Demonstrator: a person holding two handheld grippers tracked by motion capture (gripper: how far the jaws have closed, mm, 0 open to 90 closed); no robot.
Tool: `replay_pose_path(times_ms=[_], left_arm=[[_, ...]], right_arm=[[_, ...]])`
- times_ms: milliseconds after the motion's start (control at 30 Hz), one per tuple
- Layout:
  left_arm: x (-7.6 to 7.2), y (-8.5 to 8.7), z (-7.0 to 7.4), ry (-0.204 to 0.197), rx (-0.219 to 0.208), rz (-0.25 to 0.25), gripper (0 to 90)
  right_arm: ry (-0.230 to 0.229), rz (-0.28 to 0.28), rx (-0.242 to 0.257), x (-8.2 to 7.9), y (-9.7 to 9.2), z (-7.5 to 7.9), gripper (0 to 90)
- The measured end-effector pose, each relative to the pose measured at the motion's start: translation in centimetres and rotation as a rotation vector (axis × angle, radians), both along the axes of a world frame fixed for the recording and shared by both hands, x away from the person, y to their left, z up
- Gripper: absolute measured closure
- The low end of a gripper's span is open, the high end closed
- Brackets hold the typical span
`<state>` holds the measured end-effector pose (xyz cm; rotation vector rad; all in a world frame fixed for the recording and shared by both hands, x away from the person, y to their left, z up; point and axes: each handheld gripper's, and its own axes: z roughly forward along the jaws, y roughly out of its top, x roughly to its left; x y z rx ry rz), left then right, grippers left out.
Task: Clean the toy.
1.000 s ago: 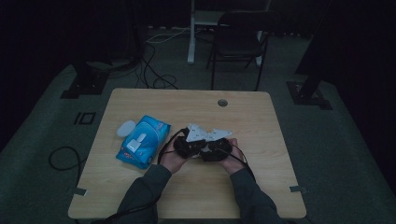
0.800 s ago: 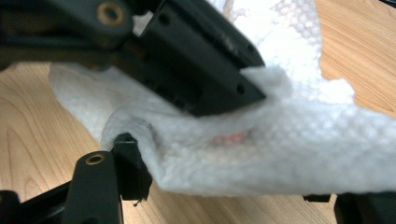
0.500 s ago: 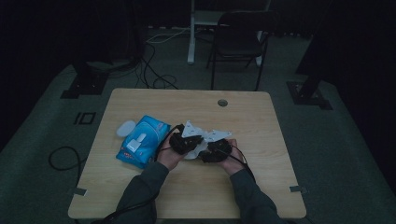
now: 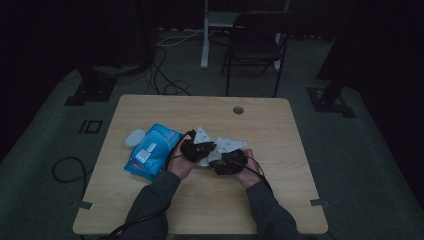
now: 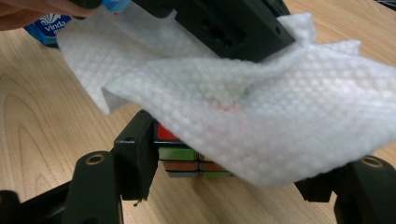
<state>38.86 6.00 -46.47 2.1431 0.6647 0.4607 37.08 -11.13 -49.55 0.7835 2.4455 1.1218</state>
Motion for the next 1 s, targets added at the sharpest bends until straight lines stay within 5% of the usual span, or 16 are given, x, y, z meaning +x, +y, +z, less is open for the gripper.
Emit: replay_pose_path(times_ms=[667,1000], left_arm=[[-1.4,-1.8,0.0,-0.007,0.010,-0.067,86.2],[-1.7,-0.8,0.2,-0.016,0.002,-0.055,86.2]], right_arm=[[0.001,-0.009,0.011,0.3,-0.2,0.1,34.4],[-0.007,-0.008,0.013,0.0,-0.6,0.2,34.5]])
